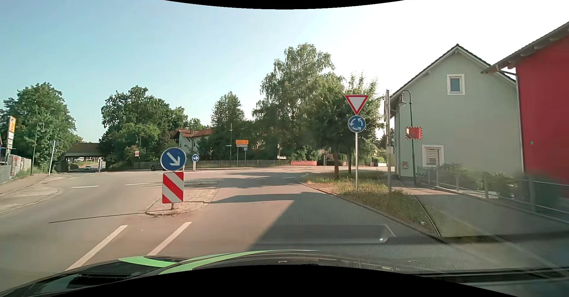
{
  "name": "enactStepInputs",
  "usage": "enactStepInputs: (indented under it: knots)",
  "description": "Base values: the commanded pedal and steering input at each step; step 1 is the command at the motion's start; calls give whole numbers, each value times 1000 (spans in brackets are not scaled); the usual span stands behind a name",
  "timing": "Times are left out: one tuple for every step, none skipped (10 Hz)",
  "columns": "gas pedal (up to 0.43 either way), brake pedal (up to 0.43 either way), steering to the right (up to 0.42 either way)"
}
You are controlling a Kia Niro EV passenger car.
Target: Follow the waypoints while adhering to traffic rules and regulations
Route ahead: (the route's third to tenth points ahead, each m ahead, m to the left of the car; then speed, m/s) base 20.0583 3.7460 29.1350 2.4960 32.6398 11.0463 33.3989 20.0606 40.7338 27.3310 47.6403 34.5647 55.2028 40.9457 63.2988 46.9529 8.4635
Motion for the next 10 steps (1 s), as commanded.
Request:
enactStepInputs:
  knots:
    - [0,122,-48]
    - [0,122,-48]
    - [0,104,-48]
    - [0,79,-48]
    - [0,61,-48]
    - [0,55,-48]
    - [0,55,-48]
    - [0,43,-46]
    - [0,6,-43]
    - [0,0,-41]
